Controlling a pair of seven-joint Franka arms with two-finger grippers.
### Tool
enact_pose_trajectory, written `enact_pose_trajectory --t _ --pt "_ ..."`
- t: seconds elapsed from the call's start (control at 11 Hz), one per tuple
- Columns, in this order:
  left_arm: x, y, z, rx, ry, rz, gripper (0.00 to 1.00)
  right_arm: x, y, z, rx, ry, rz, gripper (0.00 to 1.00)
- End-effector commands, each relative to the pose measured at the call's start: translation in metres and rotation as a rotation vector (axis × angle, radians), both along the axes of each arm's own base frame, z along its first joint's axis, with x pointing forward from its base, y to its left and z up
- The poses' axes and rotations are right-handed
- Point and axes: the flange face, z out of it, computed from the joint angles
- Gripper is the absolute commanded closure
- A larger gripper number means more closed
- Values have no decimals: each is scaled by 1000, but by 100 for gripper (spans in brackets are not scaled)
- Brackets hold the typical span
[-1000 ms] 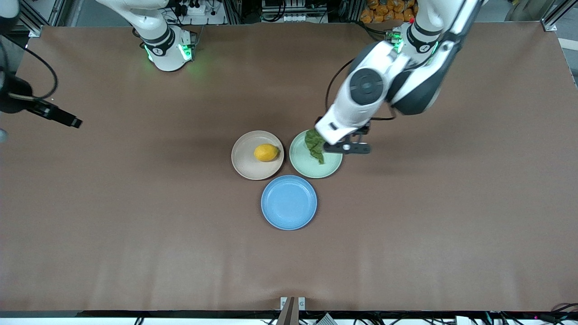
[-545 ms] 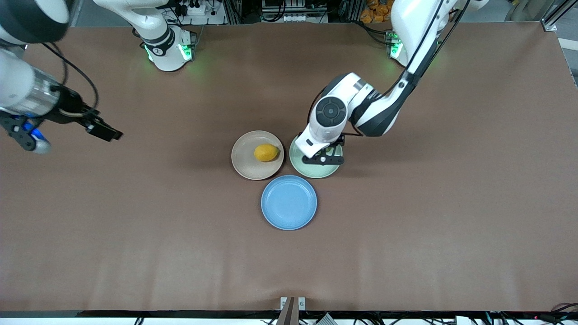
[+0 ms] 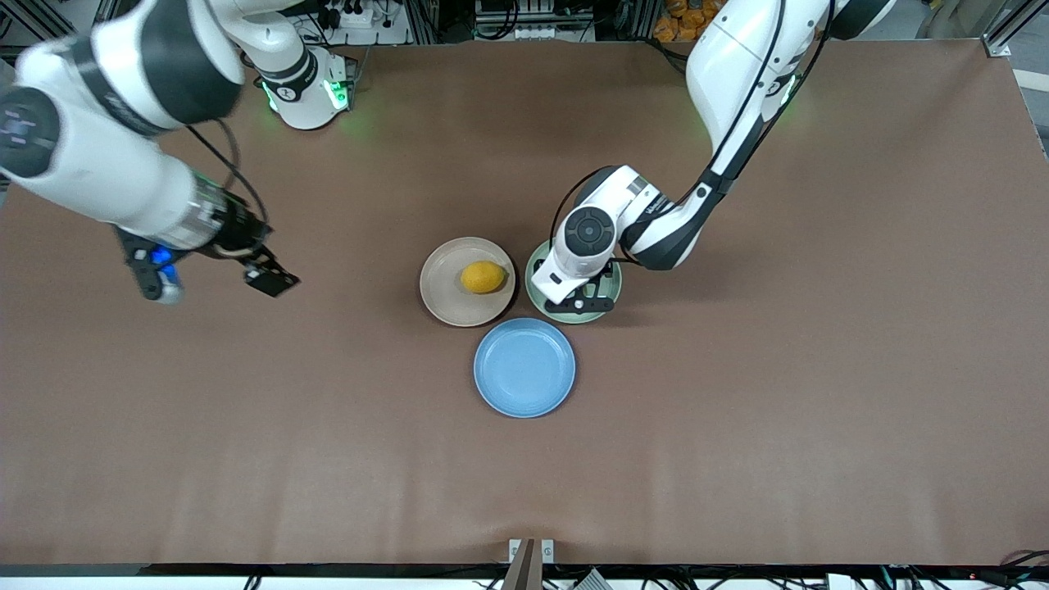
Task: Pick lemon and lettuce from plates
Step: 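Grasp the lettuce with the left gripper while the right gripper reaches the lemon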
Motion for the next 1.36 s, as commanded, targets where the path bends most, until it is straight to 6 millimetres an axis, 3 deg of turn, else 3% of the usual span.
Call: enact_pose_trajectory --t 0.0,0.36,0.82,1.09,1.27 --pt "-2 -5 -6 41 -27 46 2 7 46 -31 -10 3 -177 0" --pt "-7 -3 -18 65 -4 74 14 9 84 -63 -28 1 -260 0" --pt "-9 -2 -20 78 -4 75 48 4 131 -120 -23 -29 -355 0" --pt "1 2 -9 88 -1 85 60 2 150 -147 -27 -27 -364 0" --pt "3 3 -5 88 -2 89 82 3 164 -168 -29 -40 -430 0"
